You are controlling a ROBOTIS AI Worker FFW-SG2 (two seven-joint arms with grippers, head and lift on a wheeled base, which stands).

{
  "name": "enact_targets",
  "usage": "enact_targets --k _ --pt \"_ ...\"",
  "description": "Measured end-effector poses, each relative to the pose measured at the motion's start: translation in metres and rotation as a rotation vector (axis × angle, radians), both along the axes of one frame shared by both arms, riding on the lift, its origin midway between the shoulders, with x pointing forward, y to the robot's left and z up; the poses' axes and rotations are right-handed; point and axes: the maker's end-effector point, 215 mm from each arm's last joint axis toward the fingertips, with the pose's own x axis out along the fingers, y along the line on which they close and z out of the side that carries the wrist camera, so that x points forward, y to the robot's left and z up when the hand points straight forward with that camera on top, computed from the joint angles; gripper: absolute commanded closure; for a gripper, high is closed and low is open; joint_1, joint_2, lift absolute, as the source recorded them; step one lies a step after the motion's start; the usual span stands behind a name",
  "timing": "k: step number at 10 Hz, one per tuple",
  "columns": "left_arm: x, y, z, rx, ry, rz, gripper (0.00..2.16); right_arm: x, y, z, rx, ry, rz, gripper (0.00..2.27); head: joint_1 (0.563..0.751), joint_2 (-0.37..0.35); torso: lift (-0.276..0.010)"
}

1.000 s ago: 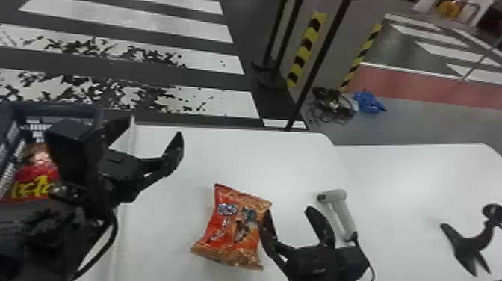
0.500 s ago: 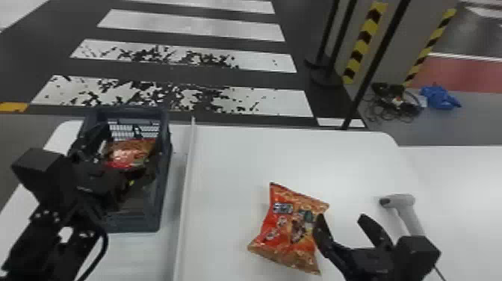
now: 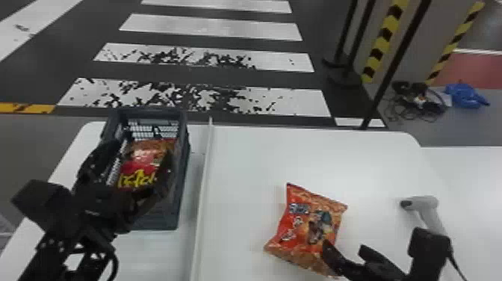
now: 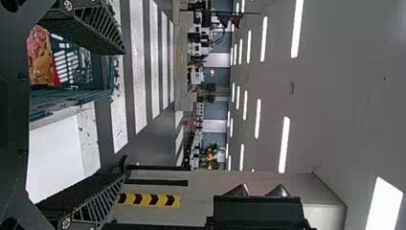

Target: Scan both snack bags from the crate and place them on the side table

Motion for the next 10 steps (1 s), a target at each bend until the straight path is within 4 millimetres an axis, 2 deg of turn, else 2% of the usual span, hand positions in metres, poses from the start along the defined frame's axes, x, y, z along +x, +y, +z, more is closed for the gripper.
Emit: enact_targets --k 1,4,10 --pt "-0.003 -0.001 0.0 -0.002 0.001 -0.003 0.09 -0.011 0.003 -0.012 0.052 0.085 0.015 0.08 0.695 -0.068 -0.098" --pt "-0.005 -0.002 0.0 -0.007 0.003 -0.004 0.09 -0.023 0.01 -0.023 0.109 0.182 0.039 0.08 0.695 -0.061 -0.098" --pt "-0.005 -0.001 -0.007 -0.01 0.017 -0.004 0.09 -0.025 0.019 -0.035 0.255 0.292 0.058 0.08 0.695 -0.048 -0.098"
